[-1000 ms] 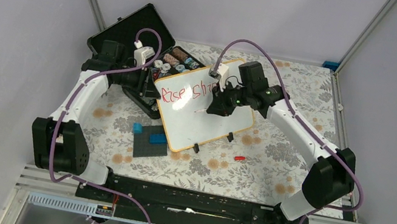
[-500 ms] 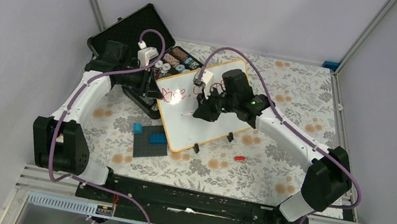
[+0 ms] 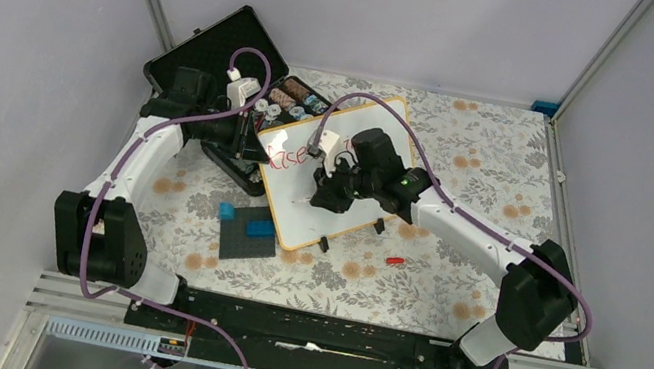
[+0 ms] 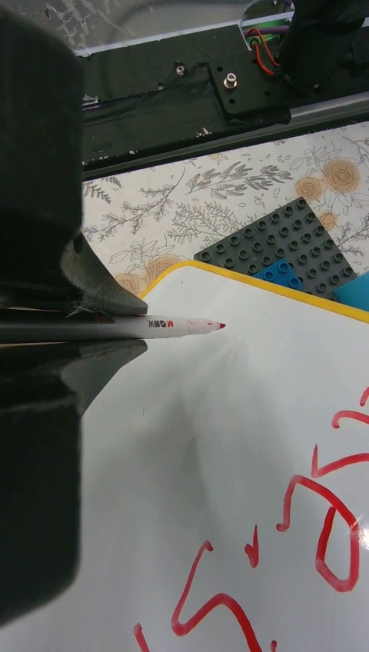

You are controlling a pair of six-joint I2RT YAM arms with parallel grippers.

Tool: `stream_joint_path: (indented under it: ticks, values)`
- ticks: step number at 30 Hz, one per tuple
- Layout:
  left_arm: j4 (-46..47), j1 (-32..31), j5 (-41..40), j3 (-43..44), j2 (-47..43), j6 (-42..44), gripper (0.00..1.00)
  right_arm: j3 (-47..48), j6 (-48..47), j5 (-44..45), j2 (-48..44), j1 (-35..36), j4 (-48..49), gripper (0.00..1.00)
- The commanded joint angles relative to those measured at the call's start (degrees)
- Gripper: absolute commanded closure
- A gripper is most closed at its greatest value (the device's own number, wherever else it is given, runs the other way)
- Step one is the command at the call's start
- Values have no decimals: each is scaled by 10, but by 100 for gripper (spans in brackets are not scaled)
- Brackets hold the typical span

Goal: Write a sentence on the whiteboard

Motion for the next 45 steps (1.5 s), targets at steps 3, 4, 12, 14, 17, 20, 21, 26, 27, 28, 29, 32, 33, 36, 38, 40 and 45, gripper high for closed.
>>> stream_joint_path:
  ticks: [3,4,12,14,17,20,21,26,27,28,29,32,33,36,38,40,45]
  values:
    - [23,-5,-29,4,7,14,100,0,13,25,-18,11,44,100]
    - [23,-5,-29,4,7,14,100,2,13,27,-15,11,47,100]
    - [23,-6,-30,4,7,14,100,15,14,47,-2,11,62,100]
    - [23,-6,-30,3,7,13,100,18,13,53,3,11,63,100]
    - [23,-6,-31,3,7,14,100,20,8,60,9,11,63,100]
    - [23,-6,-32,1,7,15,100,14,4,64,13,12,63,100]
    - [23,-6,-32,2,6,15,100,12,2,64,14,11,63,100]
    - [23,-6,-32,2,6,16,100,-7,-4,65,10,11,62,100]
    - [24,-6,-33,1,6,16,100,-13,-4,64,8,11,62,100]
    - [24,-6,-33,1,6,17,100,-16,-5,64,7,11,62,100]
    - [23,-6,-33,2,7,17,100,-19,-6,64,5,11,61,100]
    - [23,-6,-33,2,7,17,100,-28,-7,61,1,11,57,100]
    - [23,-6,-33,3,8,17,100,-32,-7,60,0,11,58,100]
    - [23,-6,-33,3,7,17,100,-45,-7,57,-3,11,59,100]
    - [23,-6,-35,3,7,18,100,-54,-7,53,-4,11,58,100]
    - [23,-6,-34,3,7,18,100,-62,-7,49,-5,11,59,100]
    - [23,-6,-33,2,7,18,100,-68,-6,42,-8,12,58,100]
